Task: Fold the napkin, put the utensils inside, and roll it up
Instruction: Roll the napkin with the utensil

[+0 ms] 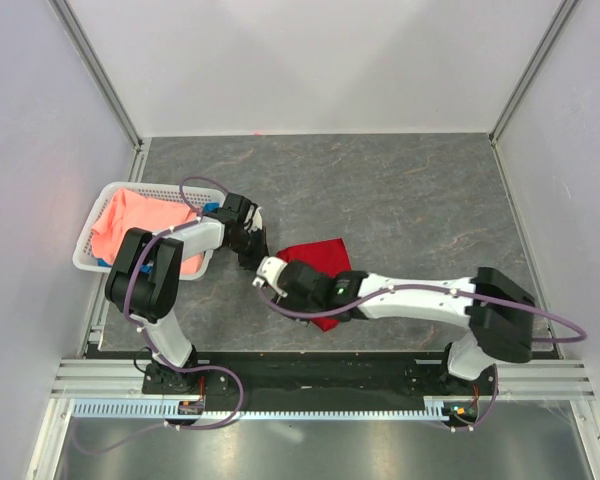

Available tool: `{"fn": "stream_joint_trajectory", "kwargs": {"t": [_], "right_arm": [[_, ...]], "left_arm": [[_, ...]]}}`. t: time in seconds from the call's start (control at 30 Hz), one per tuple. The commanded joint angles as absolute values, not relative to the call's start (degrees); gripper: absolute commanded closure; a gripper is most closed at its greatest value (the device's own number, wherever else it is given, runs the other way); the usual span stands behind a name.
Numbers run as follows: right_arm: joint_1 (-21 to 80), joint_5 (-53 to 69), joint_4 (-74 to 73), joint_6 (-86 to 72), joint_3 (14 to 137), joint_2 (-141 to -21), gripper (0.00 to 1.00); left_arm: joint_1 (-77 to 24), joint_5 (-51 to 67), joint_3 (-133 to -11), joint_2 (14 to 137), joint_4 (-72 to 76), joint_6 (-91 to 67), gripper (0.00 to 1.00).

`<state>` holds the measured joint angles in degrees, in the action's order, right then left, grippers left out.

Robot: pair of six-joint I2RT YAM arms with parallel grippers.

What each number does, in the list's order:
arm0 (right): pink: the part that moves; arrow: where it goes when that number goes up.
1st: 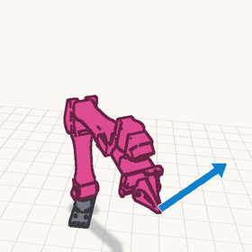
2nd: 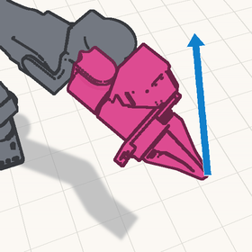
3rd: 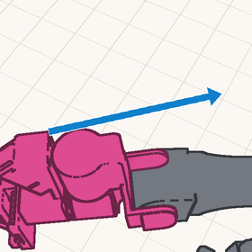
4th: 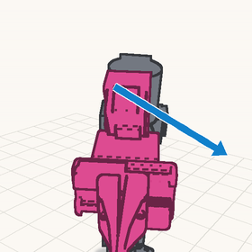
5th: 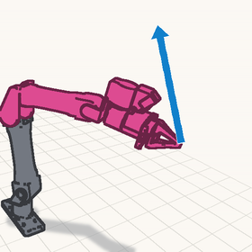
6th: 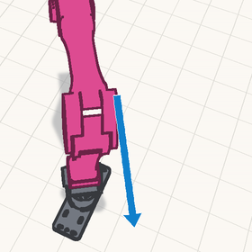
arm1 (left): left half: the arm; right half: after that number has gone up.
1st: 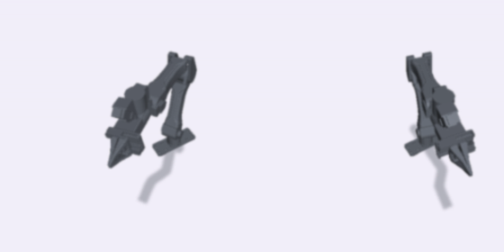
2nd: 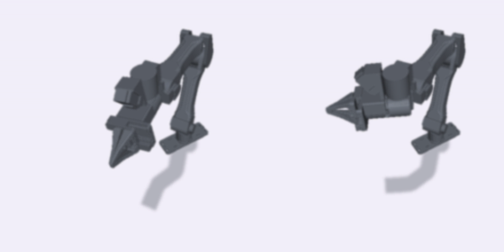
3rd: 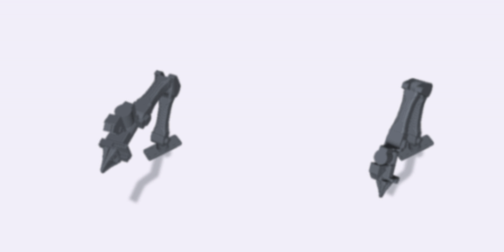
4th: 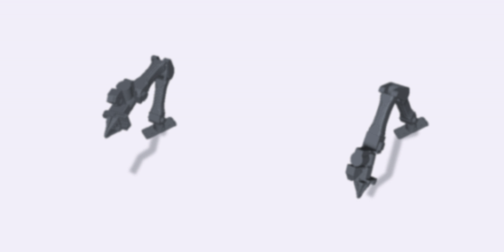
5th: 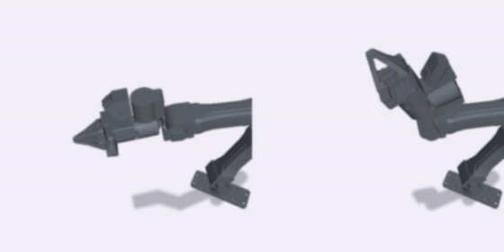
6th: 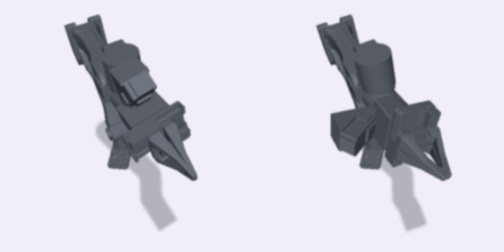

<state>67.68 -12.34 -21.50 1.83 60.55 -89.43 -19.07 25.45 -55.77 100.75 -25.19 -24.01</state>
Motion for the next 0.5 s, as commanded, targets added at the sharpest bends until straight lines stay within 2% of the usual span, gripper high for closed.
{"fn": "stream_joint_trajectory", "kwargs": {"t": [0.0,0.27,0.47], "right_arm": [[71.98,-28.73,-18.99,6.24,63.72,-95.88,0.26],[72.51,-26.46,-16.35,9.31,65.21,-102.21,0.27],[71.55,-22.59,-15.03,8.35,64.86,-104.59,0.32]], "left_arm": [[-19.34,24.70,-57.48,101.60,-28.56,-21.45,0.98],[-19.34,25.31,-57.74,100.99,-28.65,-21.45,0.98],[-19.34,25.49,-57.57,100.90,-28.83,-21.36,0.98]]}}
